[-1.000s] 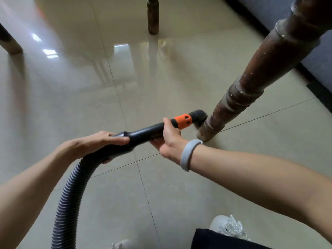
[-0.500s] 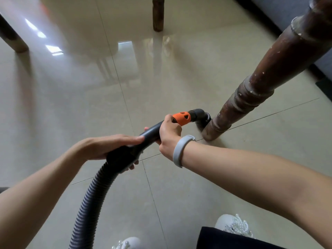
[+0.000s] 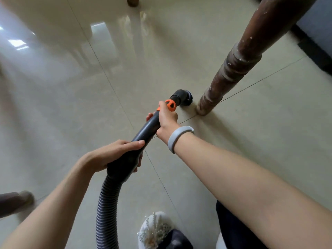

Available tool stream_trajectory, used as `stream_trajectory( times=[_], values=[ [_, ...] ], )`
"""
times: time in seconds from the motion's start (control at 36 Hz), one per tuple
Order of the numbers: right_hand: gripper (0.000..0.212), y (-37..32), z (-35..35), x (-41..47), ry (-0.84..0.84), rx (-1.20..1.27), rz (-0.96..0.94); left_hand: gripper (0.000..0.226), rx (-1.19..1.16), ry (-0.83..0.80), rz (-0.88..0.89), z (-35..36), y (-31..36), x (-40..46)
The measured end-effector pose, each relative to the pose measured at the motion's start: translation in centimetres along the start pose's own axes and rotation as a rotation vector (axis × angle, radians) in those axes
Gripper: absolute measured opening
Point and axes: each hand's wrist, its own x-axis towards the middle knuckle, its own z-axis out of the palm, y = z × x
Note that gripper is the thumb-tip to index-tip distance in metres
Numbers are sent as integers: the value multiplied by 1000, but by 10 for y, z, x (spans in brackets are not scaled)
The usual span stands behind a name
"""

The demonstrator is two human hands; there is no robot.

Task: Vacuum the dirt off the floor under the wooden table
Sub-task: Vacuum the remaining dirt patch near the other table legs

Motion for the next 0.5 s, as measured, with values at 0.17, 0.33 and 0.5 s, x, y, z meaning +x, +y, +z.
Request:
stream_trajectory(
  times=[0.17,0.33,0.5],
  values=[
    [18,33,-36,-27,25,96,61,67,78,-183,-103,13,-18,-16],
    [18,46,-95,-34,19,178,46,50,183,-240,-134,42,-25,-5],
    [21,16,-131,-16,-28,226,-9,51,269,-144,-95,86,-9,23]
  ],
)
